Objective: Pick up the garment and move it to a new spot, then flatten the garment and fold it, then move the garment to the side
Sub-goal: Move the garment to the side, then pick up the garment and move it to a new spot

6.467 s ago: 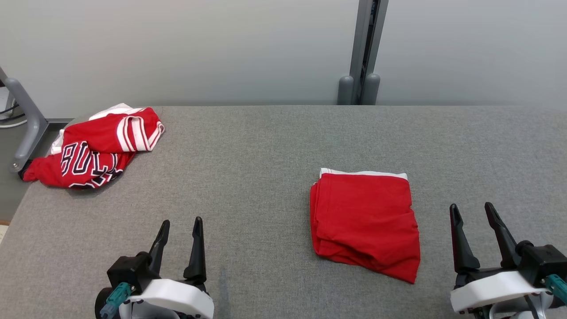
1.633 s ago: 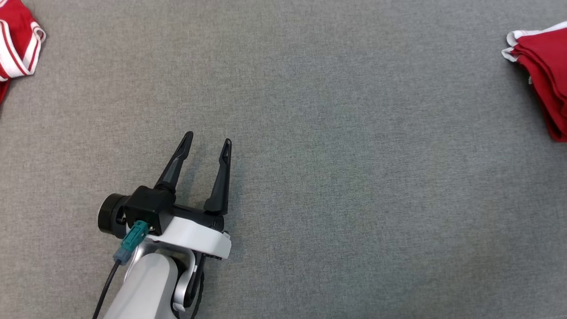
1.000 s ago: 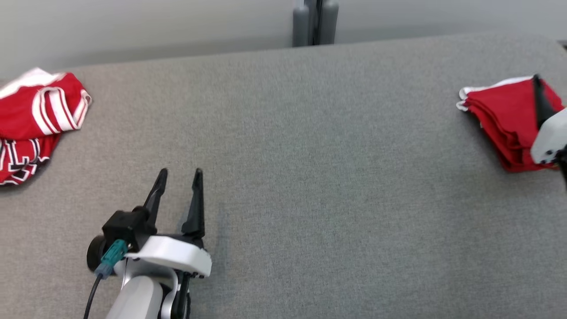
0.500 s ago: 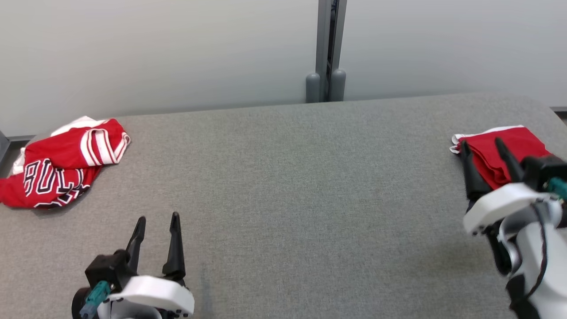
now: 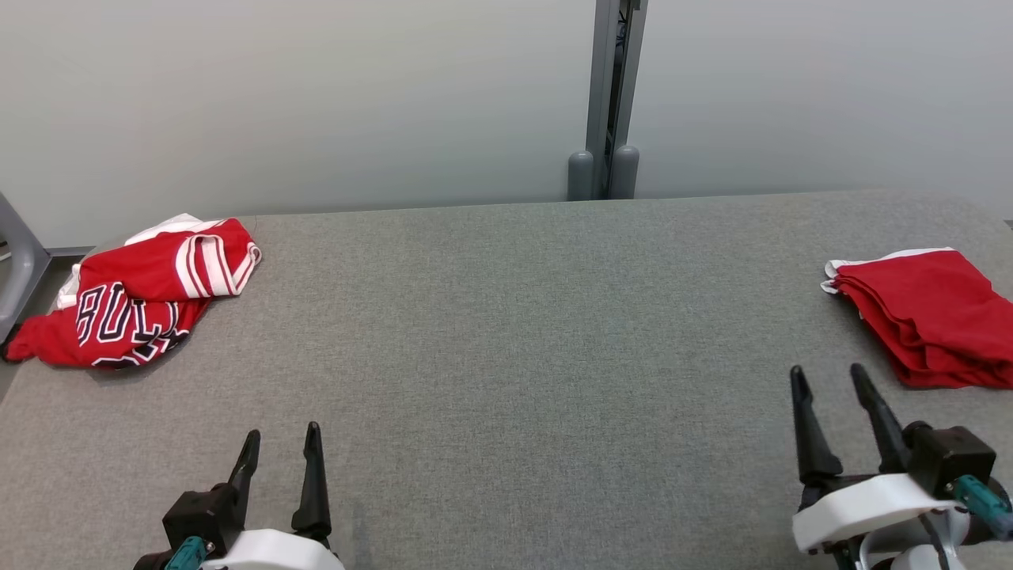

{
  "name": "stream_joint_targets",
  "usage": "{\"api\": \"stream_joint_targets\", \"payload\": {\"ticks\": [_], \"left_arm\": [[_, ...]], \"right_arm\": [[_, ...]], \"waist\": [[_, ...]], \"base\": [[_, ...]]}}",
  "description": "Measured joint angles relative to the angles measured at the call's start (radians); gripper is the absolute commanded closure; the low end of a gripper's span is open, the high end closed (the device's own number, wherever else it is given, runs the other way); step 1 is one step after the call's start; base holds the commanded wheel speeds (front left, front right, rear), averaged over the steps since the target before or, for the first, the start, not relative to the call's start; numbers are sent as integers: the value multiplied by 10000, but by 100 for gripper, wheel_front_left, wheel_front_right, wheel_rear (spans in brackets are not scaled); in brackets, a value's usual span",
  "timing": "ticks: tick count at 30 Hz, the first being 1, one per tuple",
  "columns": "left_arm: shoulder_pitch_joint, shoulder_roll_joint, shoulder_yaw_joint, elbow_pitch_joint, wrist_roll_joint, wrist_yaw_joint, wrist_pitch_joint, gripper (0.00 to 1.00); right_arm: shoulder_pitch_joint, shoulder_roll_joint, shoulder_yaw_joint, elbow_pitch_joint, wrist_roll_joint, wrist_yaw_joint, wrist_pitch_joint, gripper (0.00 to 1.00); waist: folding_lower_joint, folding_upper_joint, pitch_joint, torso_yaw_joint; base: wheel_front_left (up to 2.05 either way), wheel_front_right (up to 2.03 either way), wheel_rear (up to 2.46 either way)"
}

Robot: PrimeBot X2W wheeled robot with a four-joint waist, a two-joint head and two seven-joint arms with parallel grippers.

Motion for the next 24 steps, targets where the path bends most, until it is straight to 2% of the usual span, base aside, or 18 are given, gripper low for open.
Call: {"api": "stream_joint_targets", "payload": {"ticks": [10,24], "left_arm": [[-12,-38,-121,167,77,-4,0,0],[-92,-63,-165,186,136,-17,0,0]], "right_arm": [[245,21,431,-405,203,0,65,0],[393,21,464,-431,207,0,163,0]], "waist": [[0,-1,37,27],[0,0,50,102]], "base": [[0,0,0],[0,0,0]]}}
